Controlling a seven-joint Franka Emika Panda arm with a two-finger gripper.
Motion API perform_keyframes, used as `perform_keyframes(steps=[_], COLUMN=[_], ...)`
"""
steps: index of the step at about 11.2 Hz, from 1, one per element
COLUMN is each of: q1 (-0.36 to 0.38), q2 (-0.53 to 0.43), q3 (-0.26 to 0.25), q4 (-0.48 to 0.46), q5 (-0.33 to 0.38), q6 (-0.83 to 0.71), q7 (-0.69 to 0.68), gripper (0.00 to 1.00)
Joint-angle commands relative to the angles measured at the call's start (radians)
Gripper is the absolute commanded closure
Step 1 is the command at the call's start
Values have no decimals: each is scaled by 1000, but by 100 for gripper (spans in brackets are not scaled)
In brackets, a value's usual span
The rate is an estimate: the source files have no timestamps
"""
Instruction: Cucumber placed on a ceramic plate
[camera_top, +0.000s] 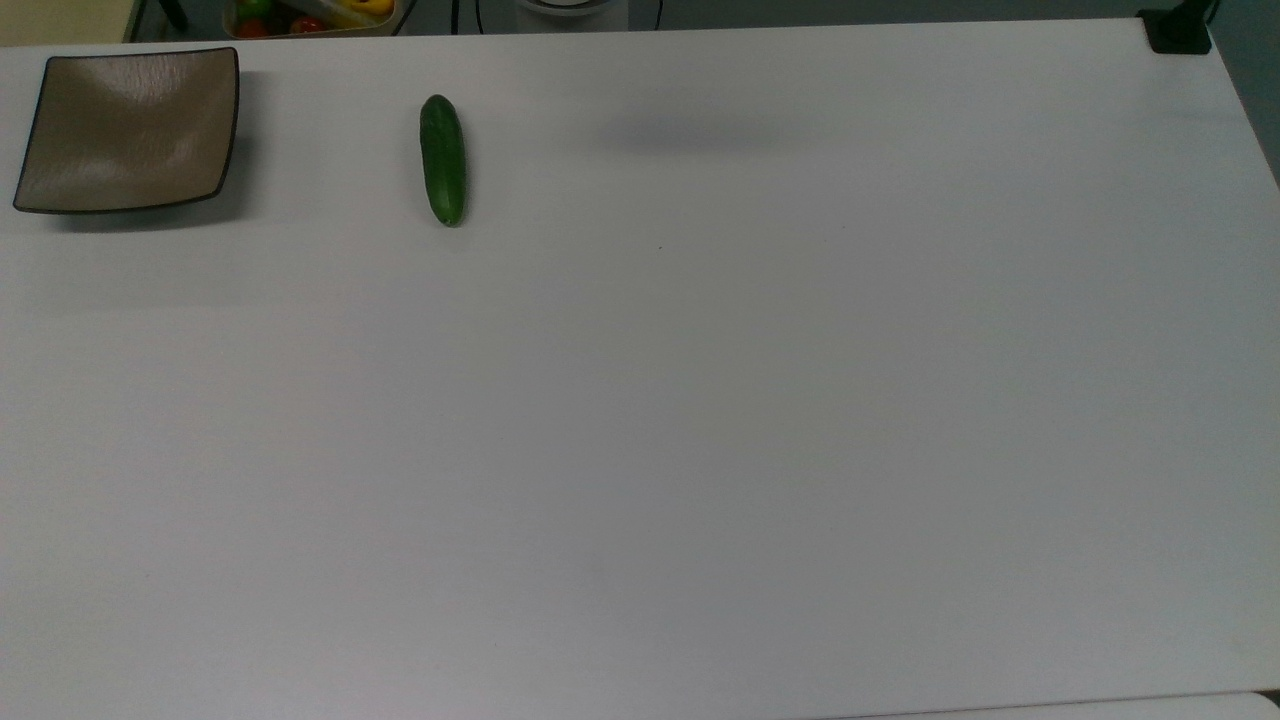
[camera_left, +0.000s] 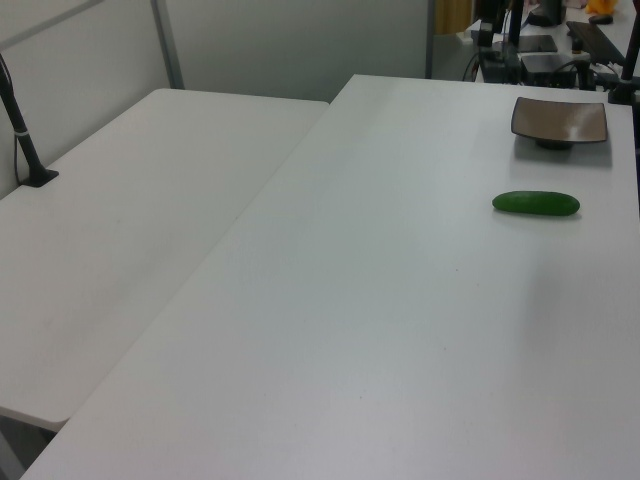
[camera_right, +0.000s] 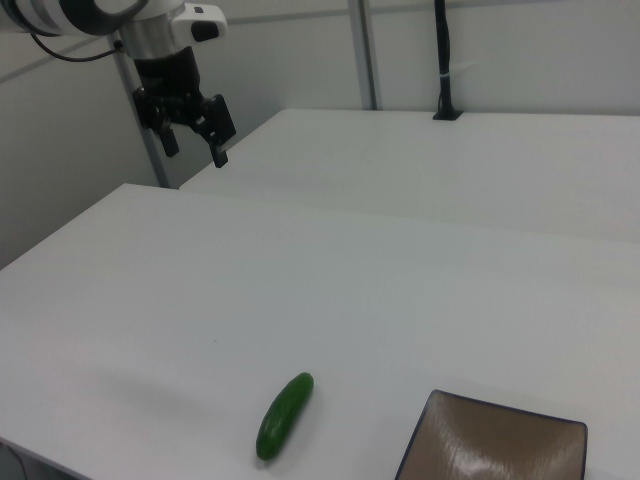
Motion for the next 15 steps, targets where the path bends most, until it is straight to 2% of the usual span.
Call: perform_keyframes(steps=[1, 9, 12, 13, 15], q1=[13, 25, 25, 25, 25], q2=[-29, -29, -30, -32, -56], q3=[-3, -3, -3, -7, -13], q4=[-34, -34, -66, -75, -106], q5=[9, 9, 7, 7, 4], q6=[16, 13, 7, -4, -33], q7=[-7, -15, -20, -36, -168], gripper=[0, 0, 0, 0, 0])
